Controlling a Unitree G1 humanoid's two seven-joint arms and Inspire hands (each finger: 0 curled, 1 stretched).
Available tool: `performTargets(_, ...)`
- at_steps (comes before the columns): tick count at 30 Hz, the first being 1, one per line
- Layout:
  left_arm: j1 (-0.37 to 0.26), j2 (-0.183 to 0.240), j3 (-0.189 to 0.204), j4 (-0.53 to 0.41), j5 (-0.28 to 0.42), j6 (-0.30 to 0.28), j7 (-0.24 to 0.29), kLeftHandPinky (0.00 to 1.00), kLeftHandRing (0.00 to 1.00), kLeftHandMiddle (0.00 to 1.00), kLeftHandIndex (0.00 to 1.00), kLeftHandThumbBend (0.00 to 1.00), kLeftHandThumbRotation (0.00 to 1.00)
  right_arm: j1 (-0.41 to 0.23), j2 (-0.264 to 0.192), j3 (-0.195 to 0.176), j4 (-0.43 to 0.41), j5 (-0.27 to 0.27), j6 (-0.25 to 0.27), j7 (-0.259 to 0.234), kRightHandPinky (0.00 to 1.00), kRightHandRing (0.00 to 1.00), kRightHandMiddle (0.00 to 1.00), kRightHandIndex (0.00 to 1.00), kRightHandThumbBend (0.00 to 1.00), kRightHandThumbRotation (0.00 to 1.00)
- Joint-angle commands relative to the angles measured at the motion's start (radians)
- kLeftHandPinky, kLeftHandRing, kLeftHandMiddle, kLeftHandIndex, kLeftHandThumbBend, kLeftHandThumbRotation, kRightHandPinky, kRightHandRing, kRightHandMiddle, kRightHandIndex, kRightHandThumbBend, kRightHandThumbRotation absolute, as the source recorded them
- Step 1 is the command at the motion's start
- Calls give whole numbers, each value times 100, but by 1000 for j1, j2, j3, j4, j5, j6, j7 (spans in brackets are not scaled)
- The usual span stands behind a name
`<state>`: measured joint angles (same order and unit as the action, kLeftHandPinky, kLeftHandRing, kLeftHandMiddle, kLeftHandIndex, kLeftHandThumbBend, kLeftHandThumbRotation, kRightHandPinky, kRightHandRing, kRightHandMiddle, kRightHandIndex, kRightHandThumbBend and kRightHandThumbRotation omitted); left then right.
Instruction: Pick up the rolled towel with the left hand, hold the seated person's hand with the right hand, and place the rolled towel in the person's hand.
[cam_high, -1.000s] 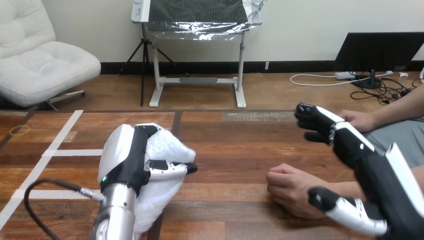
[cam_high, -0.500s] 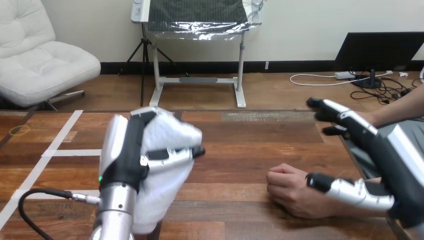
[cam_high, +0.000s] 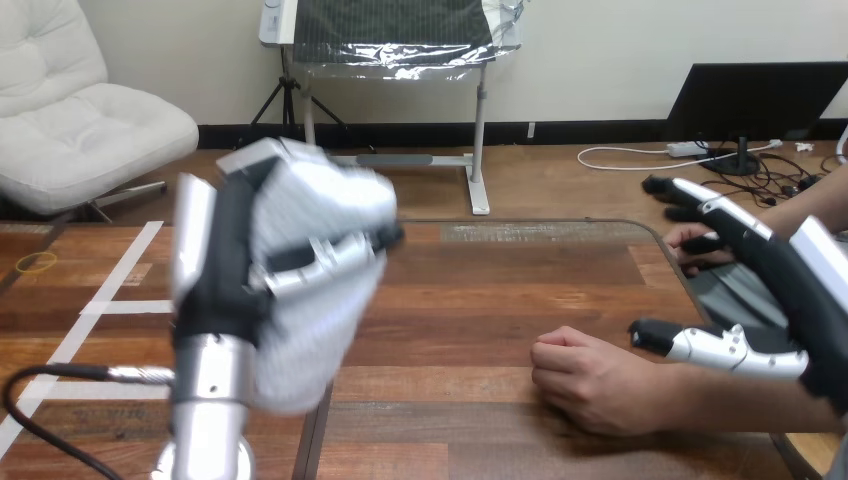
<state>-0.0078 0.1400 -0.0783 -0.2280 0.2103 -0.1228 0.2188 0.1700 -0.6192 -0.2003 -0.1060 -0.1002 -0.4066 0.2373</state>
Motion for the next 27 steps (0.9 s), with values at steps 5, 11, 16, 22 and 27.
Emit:
performTargets(5, -127, -32, 60, -111, -52, -106, -1, 24, 30, 36, 39, 64, 0, -139, -101, -29, 53, -33, 21, 55, 78, 90, 92, 91, 100, 58)
performTargets(11, -143, -44, 75, -83, -96, -147, -19, 23, 28, 35, 39, 64, 0, -155, -138, -23, 69, -71, 45, 81, 76, 90, 92, 91, 100, 59)
performTargets(16, -151, -51, 85, -67, -115, -164, -29, 21, 27, 35, 39, 63, 0, -168, -163, -15, 84, -98, 45, 103, 73, 89, 91, 91, 100, 59)
performTargets(22, -163, -61, 97, -46, -144, -183, -45, 23, 29, 36, 39, 61, 0, -184, -184, -2, 110, -107, 44, 142, 71, 88, 91, 91, 100, 56)
performTargets(27, -170, -65, 107, -30, -158, -202, -56, 24, 30, 36, 39, 60, 0, -192, -208, 12, 128, -131, 39, 173, 69, 87, 90, 91, 100, 55)
